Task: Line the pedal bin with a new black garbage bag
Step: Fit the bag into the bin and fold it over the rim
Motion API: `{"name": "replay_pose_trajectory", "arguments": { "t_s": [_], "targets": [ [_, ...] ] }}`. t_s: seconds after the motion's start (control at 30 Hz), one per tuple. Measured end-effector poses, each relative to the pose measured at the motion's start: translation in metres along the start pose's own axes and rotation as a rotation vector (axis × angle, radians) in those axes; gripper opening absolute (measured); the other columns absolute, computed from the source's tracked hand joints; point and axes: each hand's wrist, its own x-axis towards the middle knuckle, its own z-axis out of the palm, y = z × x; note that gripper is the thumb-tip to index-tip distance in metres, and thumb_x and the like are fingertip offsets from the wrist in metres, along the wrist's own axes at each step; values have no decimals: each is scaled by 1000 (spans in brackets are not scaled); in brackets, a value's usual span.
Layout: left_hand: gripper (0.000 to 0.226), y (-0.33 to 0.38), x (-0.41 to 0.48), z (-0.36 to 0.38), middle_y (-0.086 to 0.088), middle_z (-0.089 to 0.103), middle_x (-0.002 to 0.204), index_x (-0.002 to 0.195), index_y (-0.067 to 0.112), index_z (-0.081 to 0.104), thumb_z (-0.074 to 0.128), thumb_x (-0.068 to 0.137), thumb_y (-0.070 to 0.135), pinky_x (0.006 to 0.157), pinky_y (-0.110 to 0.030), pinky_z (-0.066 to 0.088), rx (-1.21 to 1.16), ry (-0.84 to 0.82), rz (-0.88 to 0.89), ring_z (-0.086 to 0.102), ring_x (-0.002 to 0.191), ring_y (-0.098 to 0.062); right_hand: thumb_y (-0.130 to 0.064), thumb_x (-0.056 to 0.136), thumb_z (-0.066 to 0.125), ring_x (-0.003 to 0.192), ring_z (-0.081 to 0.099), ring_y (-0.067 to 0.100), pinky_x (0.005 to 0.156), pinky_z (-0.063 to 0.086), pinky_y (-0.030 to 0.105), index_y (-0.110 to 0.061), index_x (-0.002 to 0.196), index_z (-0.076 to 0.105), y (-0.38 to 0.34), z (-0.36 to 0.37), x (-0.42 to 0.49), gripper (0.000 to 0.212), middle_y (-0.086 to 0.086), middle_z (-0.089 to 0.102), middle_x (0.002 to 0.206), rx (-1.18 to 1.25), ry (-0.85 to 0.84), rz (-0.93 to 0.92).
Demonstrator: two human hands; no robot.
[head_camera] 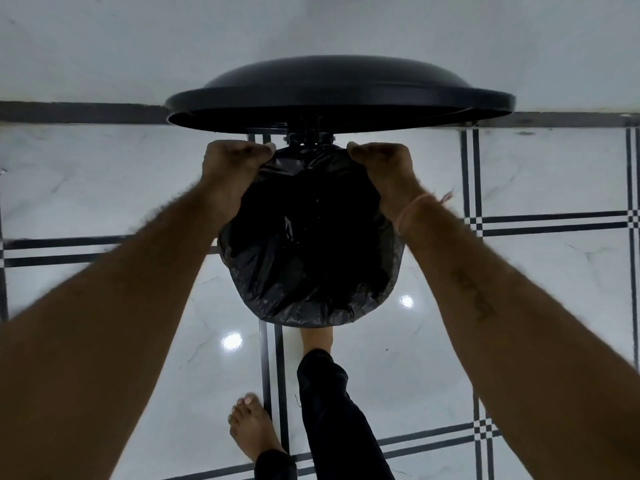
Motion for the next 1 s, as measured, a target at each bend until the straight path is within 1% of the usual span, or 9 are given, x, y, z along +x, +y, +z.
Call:
{"name": "replay_pose_trajectory", "arguments": {
  "t_s": [0.13, 0.3, 0.4, 0.53, 0.67, 0.73, 0.8, 0.93, 1.0],
  "targets": [
    [40, 3, 10, -12, -14, 79, 99, 94, 8, 80, 85, 78, 45, 94, -49, 60, 16, -70, -62, 76, 94, -32, -19, 87, 83, 59, 73, 21, 63, 62, 29, 5, 90, 78, -10, -14, 7, 25, 13, 76, 78, 37, -135, 108],
    [40, 7, 13, -8, -11, 79, 101, 98, 12, 80, 82, 81, 48, 89, -45, 62, 4, -89, -149, 77, 91, -29, -20, 91, 78, 54, 74, 18, 55, 60, 27, -3, 85, 76, -13, -18, 14, 18, 7, 77, 67, 51, -267, 177],
    [48, 8, 22, -4, -9, 79, 100, 106, 11, 78, 84, 78, 50, 77, -33, 63, 11, -93, -255, 77, 84, -24, -22, 91, 78, 54, 73, 18, 54, 59, 26, -7, 83, 75, -13, -17, 22, 18, 7, 76, 66, 30, -275, 203],
    [68, 6, 32, -8, -9, 79, 103, 106, 8, 76, 93, 59, 54, 83, -40, 63, -9, -167, -433, 77, 85, -25, -22, 94, 75, 58, 72, 16, 58, 63, 26, -11, 85, 74, -12, -17, 30, 14, 3, 76, 65, 33, -292, 259],
    [62, 10, 26, -10, -6, 76, 92, 102, 8, 72, 72, 78, 65, 65, -29, 60, 150, -251, -411, 73, 69, -17, -28, 91, 78, 69, 73, 20, 73, 64, 32, -11, 90, 76, -10, -17, 32, 17, 8, 77, 81, 6, -300, 282],
    [59, 6, 19, -13, -3, 74, 94, 109, 11, 71, 61, 88, 64, 64, -19, 57, 196, -244, -310, 69, 77, -13, -28, 90, 79, 60, 72, 19, 66, 62, 31, -8, 88, 75, -9, -15, 28, 20, 9, 76, 75, 20, -271, 251],
    [39, -3, 12, -21, 5, 70, 86, 103, 20, 68, 53, 99, 56, 57, -11, 53, 54, -289, -242, 65, 80, -8, -28, 90, 79, 50, 68, 17, 57, 59, 26, -5, 86, 72, -6, -13, 26, 25, 9, 71, 69, 10, -196, 195],
    [27, -26, 0, -45, 6, 73, 90, 99, 19, 75, 64, 97, 44, 96, -35, 58, -252, -348, -293, 69, 92, -15, -36, 92, 76, 42, 58, 12, 50, 49, 19, -12, 67, 58, 3, -13, 22, 40, 0, 59, 55, -23, -113, 124],
    [25, -33, -5, -51, 6, 75, 92, 102, 18, 74, 66, 96, 41, 92, -38, 58, -261, -343, -325, 71, 93, -17, -39, 92, 76, 47, 64, 13, 54, 53, 21, -13, 66, 63, 6, -18, 19, 39, 0, 65, 57, 7, -143, 134]
  ]
}}
